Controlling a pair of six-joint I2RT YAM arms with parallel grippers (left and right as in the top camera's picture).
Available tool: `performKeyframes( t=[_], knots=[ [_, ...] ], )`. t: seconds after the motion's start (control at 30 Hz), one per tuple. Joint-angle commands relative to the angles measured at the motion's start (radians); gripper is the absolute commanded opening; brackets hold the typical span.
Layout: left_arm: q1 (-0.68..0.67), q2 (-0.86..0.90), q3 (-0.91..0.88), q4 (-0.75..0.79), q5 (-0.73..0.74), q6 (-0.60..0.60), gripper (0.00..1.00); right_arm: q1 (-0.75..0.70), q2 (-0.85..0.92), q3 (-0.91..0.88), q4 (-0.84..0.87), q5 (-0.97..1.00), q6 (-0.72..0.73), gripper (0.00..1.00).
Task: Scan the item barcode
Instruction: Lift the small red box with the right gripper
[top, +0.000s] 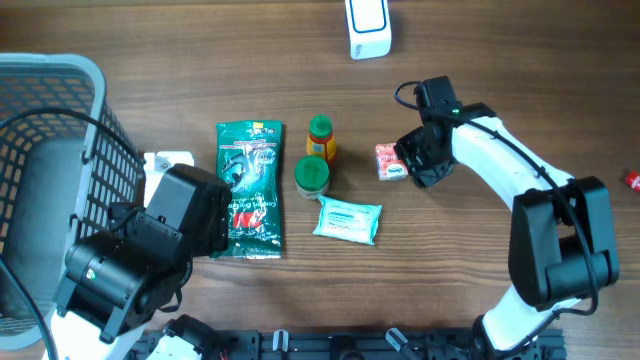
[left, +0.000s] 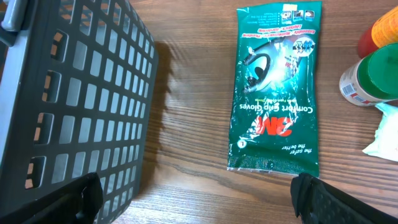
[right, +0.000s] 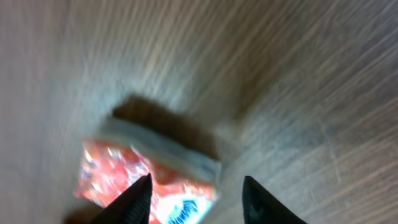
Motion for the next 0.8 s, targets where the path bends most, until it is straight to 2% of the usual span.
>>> performKeyframes(
  t=[0.0, 0.1, 0.17, 0.3, 0.4, 0.5, 0.63, 0.77],
  knots=[
    [0.008, -0.001, -0.003, 0.0, 0.002, -0.017, 1.0, 0.007, 0.007, -0.009, 0.023, 0.066, 0.086, 0.46],
    [0.008, -0.001, -0.003, 0.0, 0.002, -0.017, 1.0, 0.016, 0.011, -0.009, 0.011, 0.037, 0.084, 0.5],
    [0.008, -0.001, -0.003, 0.0, 0.002, -0.017, 1.0, 0.017, 0.011, -0.009, -0.007, 0.0, 0.084, 0.68],
    [0.008, -0.001, -0.003, 0.0, 0.002, -0.017, 1.0, 0.019, 0.011, -0.009, -0.023, -0.041, 0.085, 0.9],
    [0.008, -0.001, -0.003, 0.0, 0.002, -0.017, 1.0, 0.023, 0.011, -0.009, -0.013, -0.031, 0.104, 0.88],
    [0.008, -0.001, -0.003, 0.0, 0.002, -0.017, 1.0, 0.024, 0.011, -0.009, -0.01, 0.016, 0.164, 0.79],
    [0.008, -0.001, -0.003, 0.0, 0.002, -0.017, 1.0, 0.024, 0.011, -0.009, -0.007, 0.018, 0.167, 0.72],
    [0.008, -0.001, -0.003, 0.0, 0.001, -0.017, 1.0, 0.024, 0.017, -0.009, 0.004, 0.016, 0.167, 0.7]
  ],
)
